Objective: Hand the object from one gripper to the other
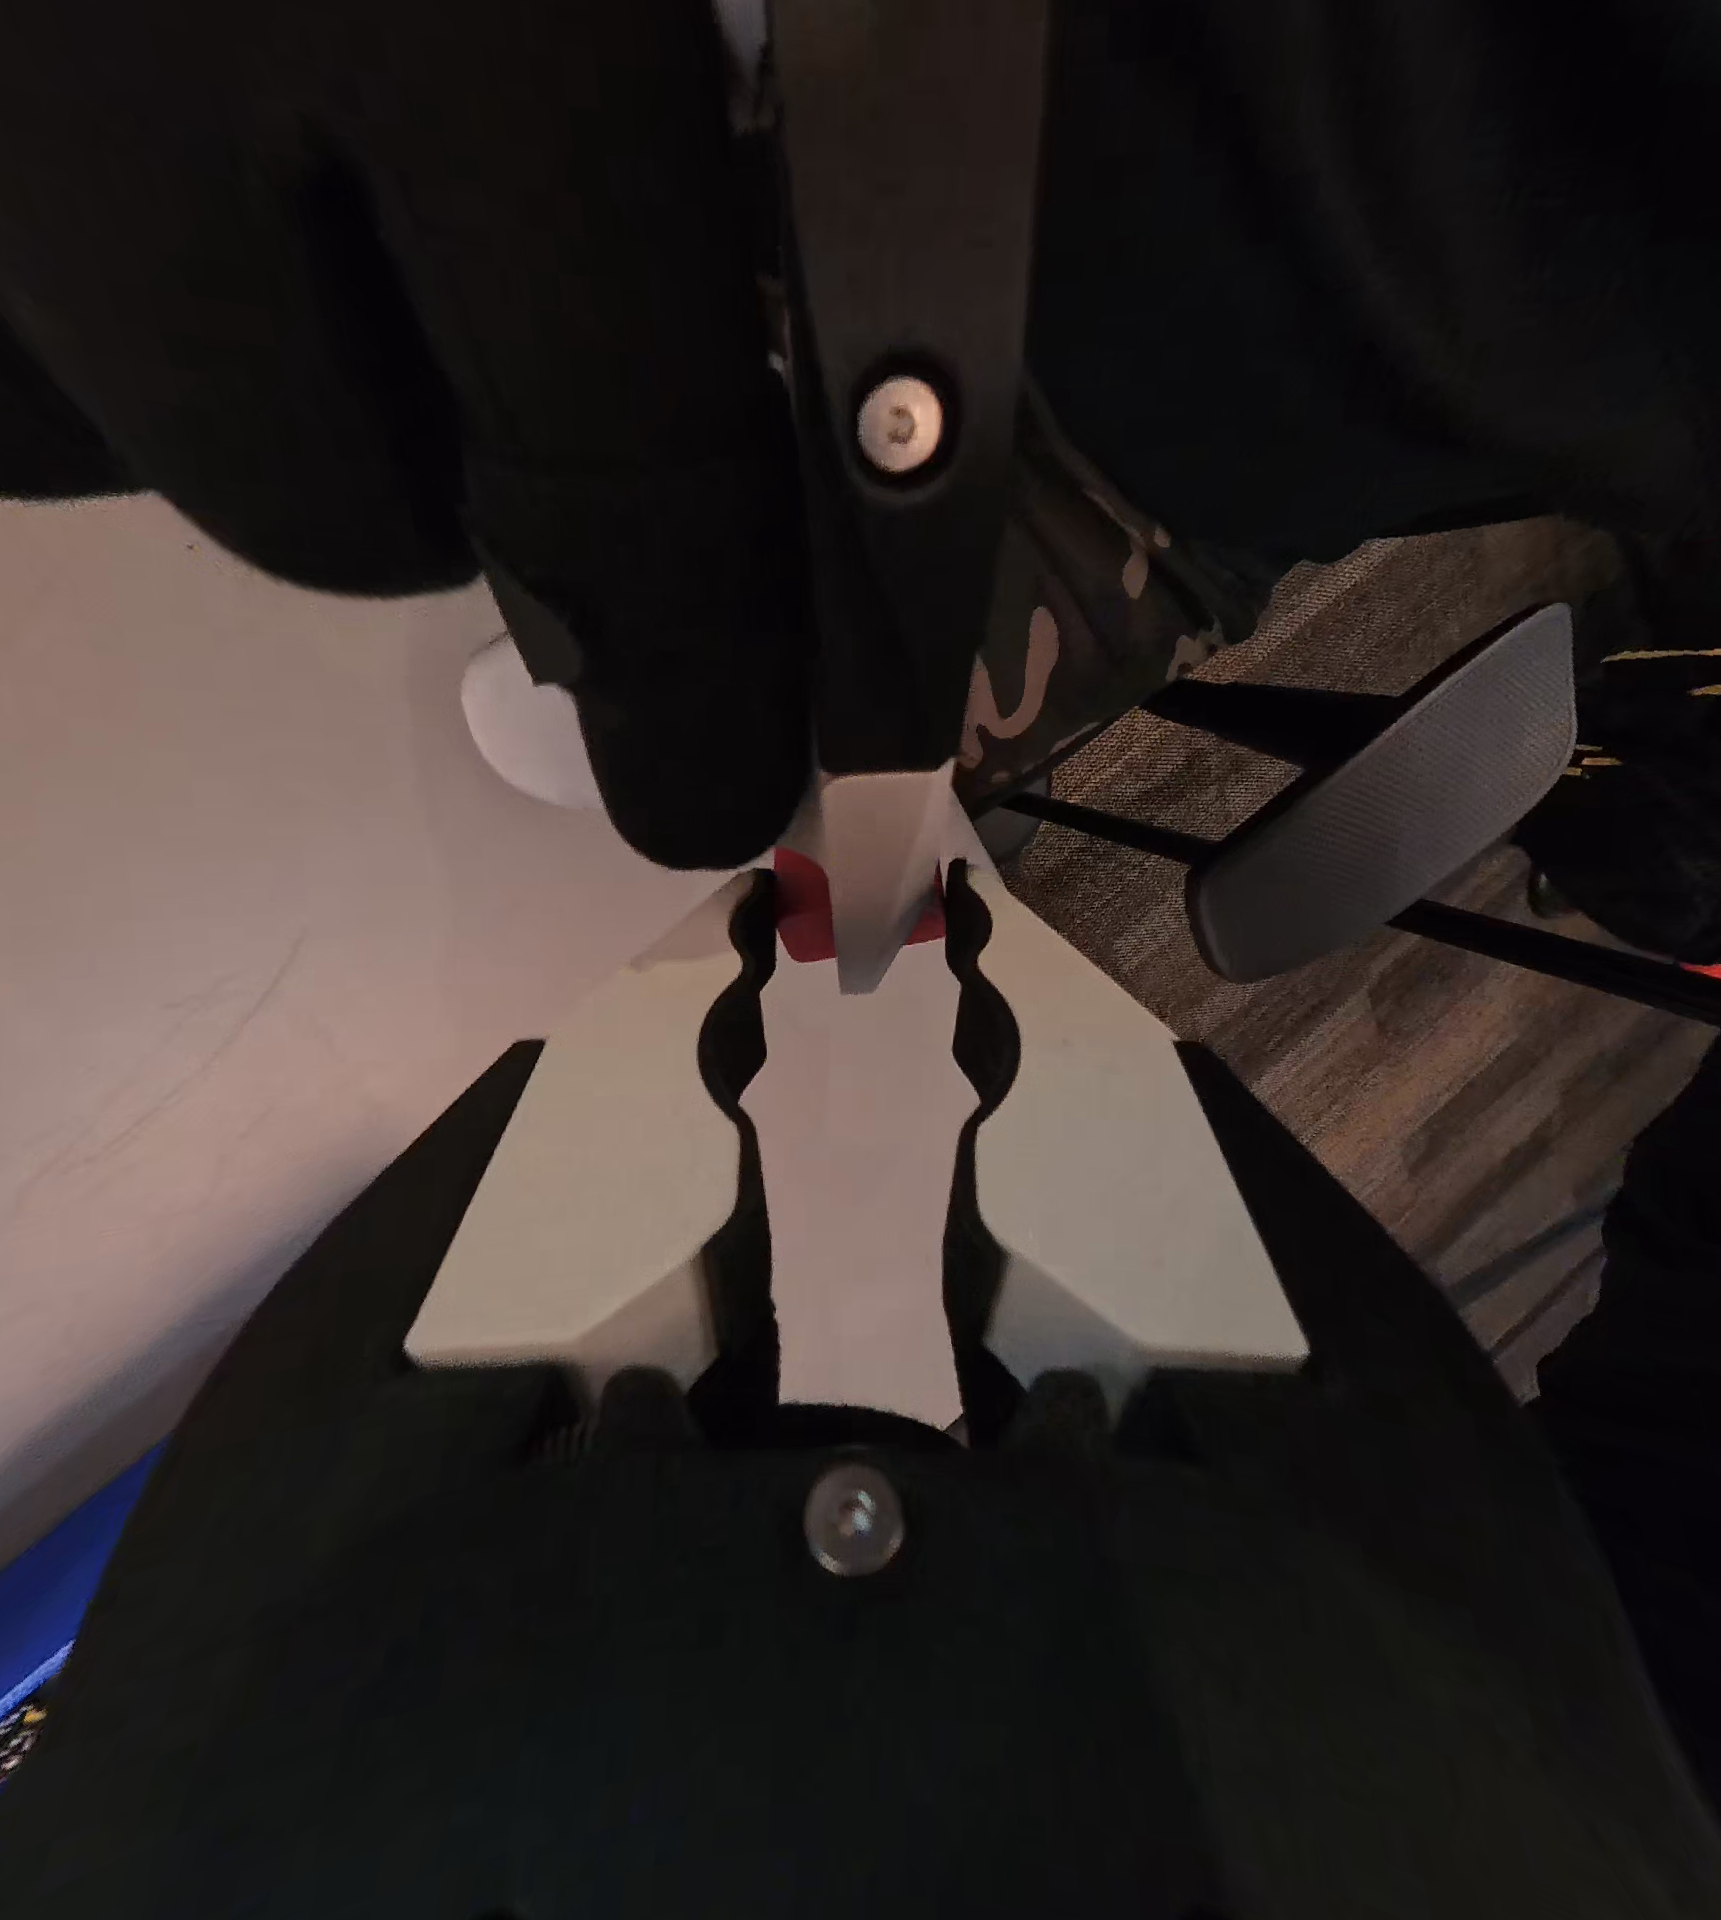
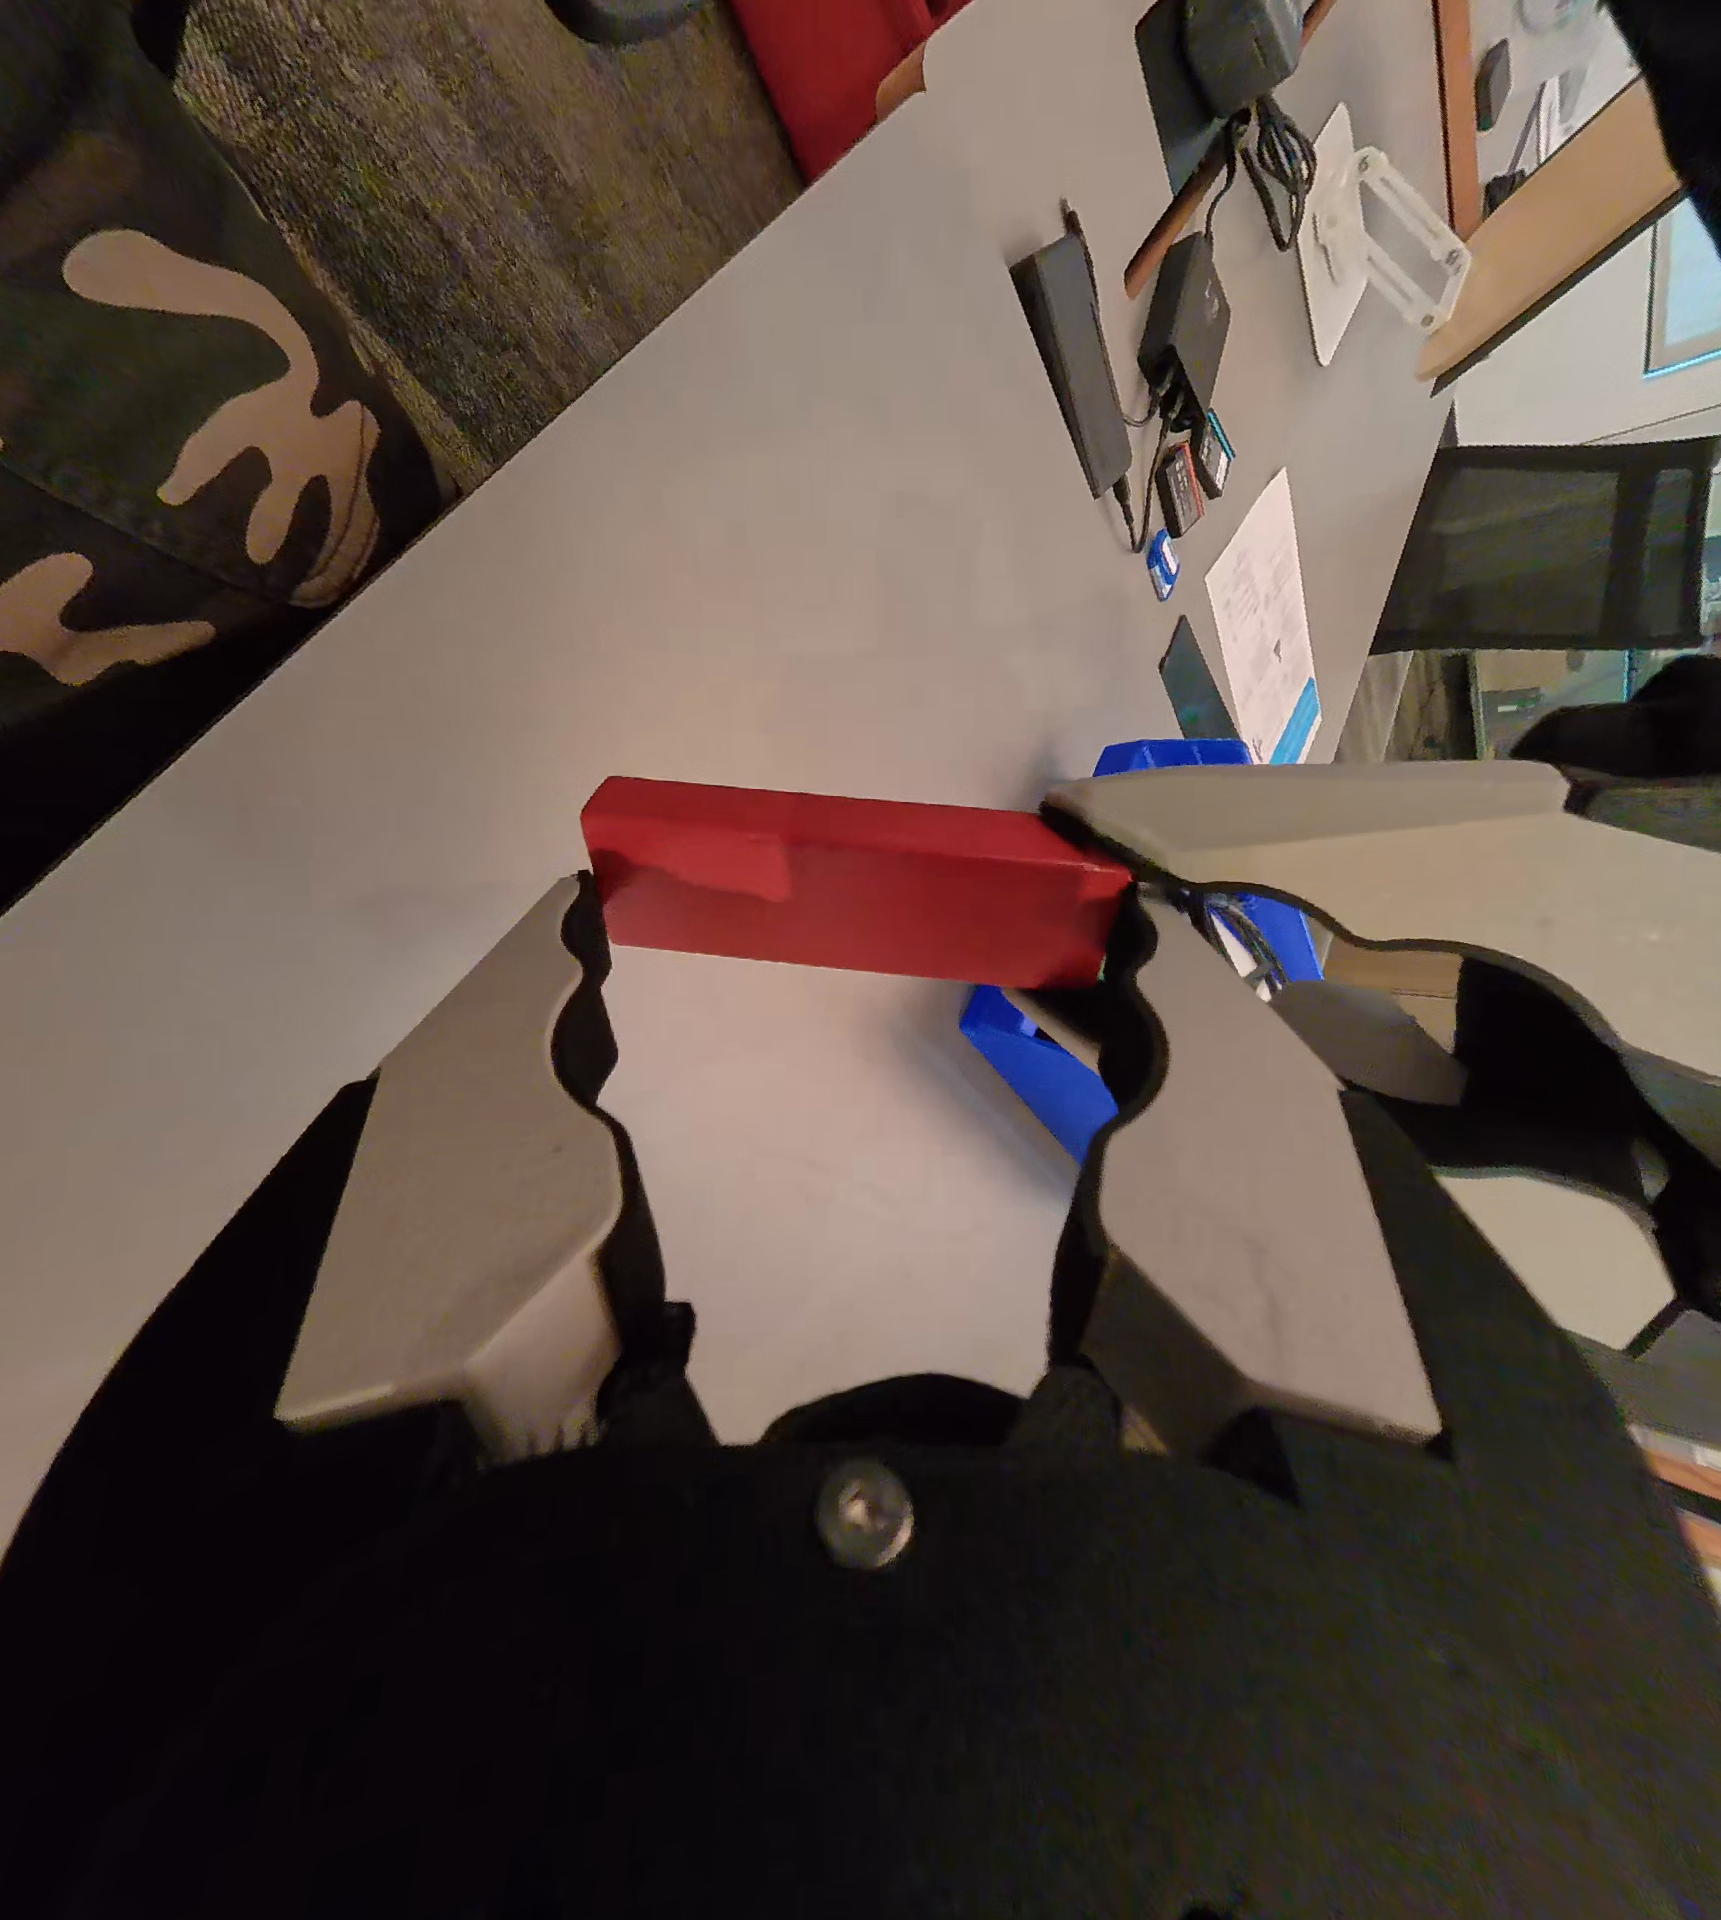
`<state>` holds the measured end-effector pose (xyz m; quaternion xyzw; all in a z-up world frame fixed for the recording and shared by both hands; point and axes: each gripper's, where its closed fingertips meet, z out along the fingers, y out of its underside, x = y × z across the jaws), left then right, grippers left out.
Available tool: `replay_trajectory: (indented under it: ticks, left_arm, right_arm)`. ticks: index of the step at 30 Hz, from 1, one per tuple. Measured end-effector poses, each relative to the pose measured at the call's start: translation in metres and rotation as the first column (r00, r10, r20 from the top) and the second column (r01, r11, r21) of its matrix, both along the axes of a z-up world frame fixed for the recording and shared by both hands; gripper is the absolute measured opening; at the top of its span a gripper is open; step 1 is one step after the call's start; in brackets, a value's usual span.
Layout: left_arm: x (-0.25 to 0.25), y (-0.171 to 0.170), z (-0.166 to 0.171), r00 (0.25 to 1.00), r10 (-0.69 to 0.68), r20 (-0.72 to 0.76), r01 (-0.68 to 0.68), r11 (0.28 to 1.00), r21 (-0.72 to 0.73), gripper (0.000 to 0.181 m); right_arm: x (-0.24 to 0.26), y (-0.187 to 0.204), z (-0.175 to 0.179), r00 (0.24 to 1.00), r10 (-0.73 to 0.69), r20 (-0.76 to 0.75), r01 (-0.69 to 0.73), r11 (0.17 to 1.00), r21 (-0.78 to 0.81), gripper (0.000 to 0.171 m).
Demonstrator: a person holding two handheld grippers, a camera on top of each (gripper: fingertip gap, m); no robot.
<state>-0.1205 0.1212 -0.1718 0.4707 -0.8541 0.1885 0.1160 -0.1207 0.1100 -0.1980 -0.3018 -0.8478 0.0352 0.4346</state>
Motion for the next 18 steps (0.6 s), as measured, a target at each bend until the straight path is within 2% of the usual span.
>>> replay_trajectory:
  ticks: [1,7,10,12,15,18]
  left_arm:
    - [0.000,0.000,0.001,1.000,0.002,0.003,-0.002,1.000,-0.004,0.031]
    - [0.005,0.006,0.006,0.999,0.019,0.039,-0.021,0.999,0.029,0.031]
    - [0.021,0.021,0.014,0.986,0.076,0.148,-0.092,0.990,0.102,0.056]
    - [0.034,0.033,0.028,0.957,0.101,0.271,-0.145,0.979,0.145,0.071]
    - [0.054,0.052,0.062,0.842,0.141,0.520,-0.263,0.950,0.168,0.082]
    - [0.069,0.060,0.095,0.651,0.152,0.744,-0.365,0.922,0.131,0.086]
  right_arm:
    - [0.000,0.000,0.001,1.000,0.001,-0.006,-0.002,1.000,-0.009,0.095]
    - [0.004,0.005,0.007,0.999,-0.020,-0.030,0.018,0.999,-0.050,0.094]
    - [0.010,0.011,0.022,0.994,-0.032,-0.100,0.022,0.994,-0.106,0.094]
    - [0.018,0.015,0.036,0.986,-0.045,-0.158,0.022,0.989,-0.146,0.094]
    - [0.036,0.024,0.064,0.957,-0.065,-0.284,-0.001,0.973,-0.229,0.094]
    - [0.058,0.033,0.099,0.893,-0.092,-0.441,-0.056,0.948,-0.312,0.094]
